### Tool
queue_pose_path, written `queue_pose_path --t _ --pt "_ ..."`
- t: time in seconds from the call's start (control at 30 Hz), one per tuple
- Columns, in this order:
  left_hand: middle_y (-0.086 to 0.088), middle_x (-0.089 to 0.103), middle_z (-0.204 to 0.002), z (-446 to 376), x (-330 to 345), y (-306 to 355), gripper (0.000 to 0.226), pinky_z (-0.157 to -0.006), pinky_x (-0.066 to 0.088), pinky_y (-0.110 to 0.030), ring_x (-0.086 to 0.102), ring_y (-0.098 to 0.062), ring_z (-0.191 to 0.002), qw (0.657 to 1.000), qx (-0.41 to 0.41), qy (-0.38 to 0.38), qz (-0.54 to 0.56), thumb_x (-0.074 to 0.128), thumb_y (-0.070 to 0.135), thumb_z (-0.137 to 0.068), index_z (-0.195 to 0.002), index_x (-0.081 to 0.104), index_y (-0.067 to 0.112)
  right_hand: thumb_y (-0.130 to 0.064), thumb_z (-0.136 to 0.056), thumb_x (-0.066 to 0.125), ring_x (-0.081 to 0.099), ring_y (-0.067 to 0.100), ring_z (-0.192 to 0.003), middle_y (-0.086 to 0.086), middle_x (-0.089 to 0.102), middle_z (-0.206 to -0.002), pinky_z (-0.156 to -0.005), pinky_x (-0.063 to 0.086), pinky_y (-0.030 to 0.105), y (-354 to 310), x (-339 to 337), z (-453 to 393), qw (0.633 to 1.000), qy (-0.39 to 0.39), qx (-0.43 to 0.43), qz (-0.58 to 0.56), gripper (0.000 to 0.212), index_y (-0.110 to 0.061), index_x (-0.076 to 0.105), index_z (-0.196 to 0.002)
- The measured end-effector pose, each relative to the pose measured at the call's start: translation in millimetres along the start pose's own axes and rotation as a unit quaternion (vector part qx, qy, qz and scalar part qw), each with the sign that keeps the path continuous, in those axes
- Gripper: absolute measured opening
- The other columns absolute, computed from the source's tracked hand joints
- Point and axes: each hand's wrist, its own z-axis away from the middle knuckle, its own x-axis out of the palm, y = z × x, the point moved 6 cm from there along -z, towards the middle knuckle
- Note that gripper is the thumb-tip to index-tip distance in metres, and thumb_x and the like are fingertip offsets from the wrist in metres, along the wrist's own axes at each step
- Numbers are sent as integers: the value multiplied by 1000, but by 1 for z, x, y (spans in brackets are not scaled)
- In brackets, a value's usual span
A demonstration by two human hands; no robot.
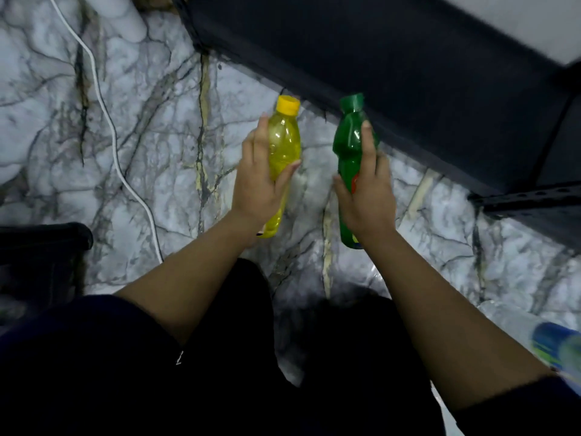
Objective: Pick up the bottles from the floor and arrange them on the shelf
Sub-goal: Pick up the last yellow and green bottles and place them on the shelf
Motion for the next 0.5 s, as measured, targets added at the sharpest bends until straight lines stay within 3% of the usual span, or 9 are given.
queue_pose_path --t 0.1,0.23,0.3,0.4,0.5 --pt "-14 40 -154 -21 -26 77 85 -111 27 -8 29 10 -136 998 50 12 32 66 41 -101 -162 21 4 -39 -101 65 58 31 -126 10 39 -157 -84 58 45 -34 -77 -3 996 77 -26 -34 91 -45 1 -165" --pt "-15 37 -156 -42 -70 183 89 -115 29 -14 34 -10 -146 990 123 4 73 68 39 -99 -165 15 14 -44 -101 66 47 28 -145 7 34 -165 -92 58 50 -87 -190 0 986 158 -48 -36 93 -49 -3 -164" --pt "-16 35 -156 -48 -95 234 88 -113 25 -7 31 -1 -145 983 164 15 86 69 38 -97 -165 16 19 -46 -101 66 45 25 -146 5 34 -166 -92 58 47 -113 -245 4 977 199 -65 -34 93 -47 -2 -165" --pt "-14 34 -154 -57 -132 306 83 -111 27 -5 38 -7 -143 967 225 45 113 67 39 -97 -163 18 27 -44 -102 66 46 18 -144 0 37 -166 -93 54 40 -149 -320 11 958 268 -94 -45 90 -41 5 -168" --pt "-6 35 -150 -68 -165 374 79 -106 31 -4 42 4 -134 946 285 67 137 65 38 -98 -163 20 32 -44 -103 67 48 17 -144 -1 40 -165 -90 58 39 -184 -386 15 933 330 -138 -43 88 -41 8 -168"
